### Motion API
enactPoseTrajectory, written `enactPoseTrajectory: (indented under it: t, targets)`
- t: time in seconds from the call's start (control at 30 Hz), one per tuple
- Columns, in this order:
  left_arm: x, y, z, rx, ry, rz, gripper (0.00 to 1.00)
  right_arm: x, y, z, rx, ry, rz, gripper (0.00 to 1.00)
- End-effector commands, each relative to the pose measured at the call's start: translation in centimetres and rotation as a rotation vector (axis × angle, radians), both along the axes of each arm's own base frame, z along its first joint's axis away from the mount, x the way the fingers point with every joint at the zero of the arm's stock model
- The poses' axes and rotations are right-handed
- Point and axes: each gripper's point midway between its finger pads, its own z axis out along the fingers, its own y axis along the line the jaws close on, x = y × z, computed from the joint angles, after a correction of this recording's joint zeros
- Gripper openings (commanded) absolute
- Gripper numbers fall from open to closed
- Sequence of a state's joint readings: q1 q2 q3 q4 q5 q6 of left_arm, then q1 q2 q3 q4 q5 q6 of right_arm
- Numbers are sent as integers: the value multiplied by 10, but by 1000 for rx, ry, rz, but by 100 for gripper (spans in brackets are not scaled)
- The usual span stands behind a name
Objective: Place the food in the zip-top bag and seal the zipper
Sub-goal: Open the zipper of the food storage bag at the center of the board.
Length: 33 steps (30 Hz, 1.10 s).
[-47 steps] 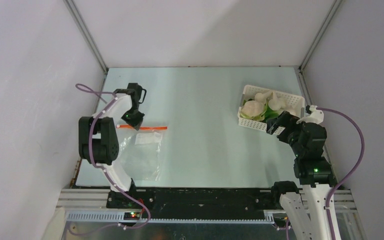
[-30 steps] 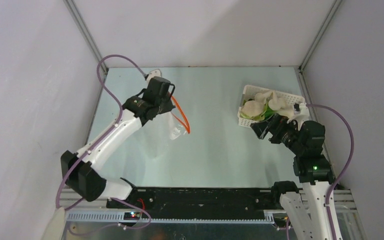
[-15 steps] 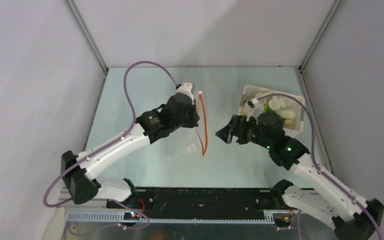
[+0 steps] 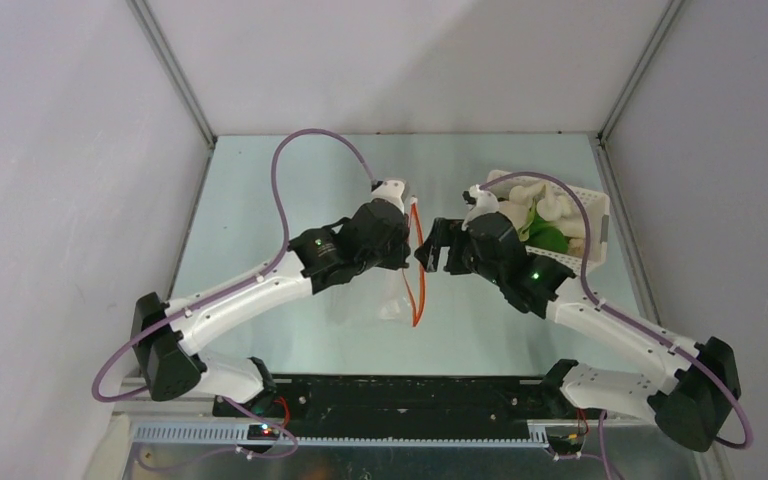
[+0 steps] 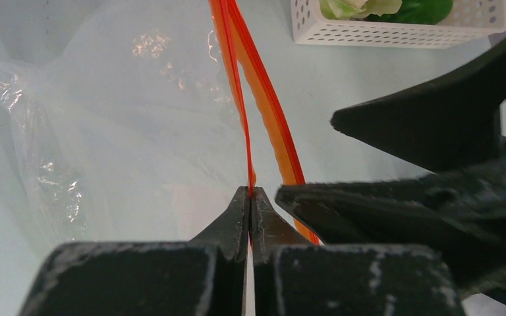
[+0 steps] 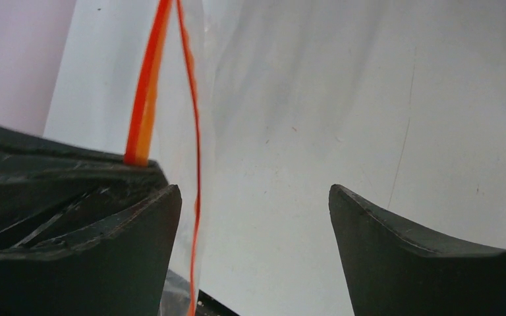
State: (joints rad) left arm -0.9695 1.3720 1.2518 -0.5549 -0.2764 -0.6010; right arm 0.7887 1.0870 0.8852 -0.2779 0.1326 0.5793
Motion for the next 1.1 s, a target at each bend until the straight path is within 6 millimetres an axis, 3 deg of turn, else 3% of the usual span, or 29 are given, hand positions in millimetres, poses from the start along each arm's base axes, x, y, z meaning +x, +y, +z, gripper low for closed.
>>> enactPoseTrajectory:
  t: [0.0,0.03,0.1,0.13,0.17,0.2,0.27,0.3,0.43,0.5,0.57,0.6,0.7,0.77,1.07]
  targets:
    - [-2,-10,36,-96,-62,-28,0,14,9,13,7,-48,-25,83]
    - [-5,-12,35,-103,-55,-40,0,13,11,11,5,-44,-16,80]
    - [-7,-13,35,-114,-47,-43,0,11,15,4,-10,-32,1,65]
    - [-7,-13,35,-114,-45,-43,0,11,16,2,-17,-27,1,47]
    - [-7,-12,35,-113,-46,-41,0,9,16,1,-22,-24,1,39]
    - [-6,-10,34,-108,-50,-31,0,8,15,1,-23,-25,-1,23]
    - [-6,-4,35,-101,-56,-16,0,7,13,6,-25,-42,-1,4]
    - [-6,-2,35,-97,-57,-11,0,6,12,8,-27,-50,-3,1]
    - [-6,3,37,-89,-62,4,1,1,9,22,1,-78,-7,0]
    - [-7,2,36,-89,-51,1,8,-1,9,26,16,-79,-13,0]
    - [-9,-2,35,-92,-35,-13,19,-4,8,28,12,-76,-25,0]
    - [-9,-5,34,-92,-28,-16,33,-5,6,30,-2,-74,-42,0]
    - [-10,-10,26,-66,2,-24,58,-9,8,40,-33,-87,-61,0]
    - [-8,-9,21,-35,14,-8,63,-12,7,45,-49,-89,-76,0]
    - [-2,6,9,119,10,84,64,-19,7,54,-53,-72,-103,0]
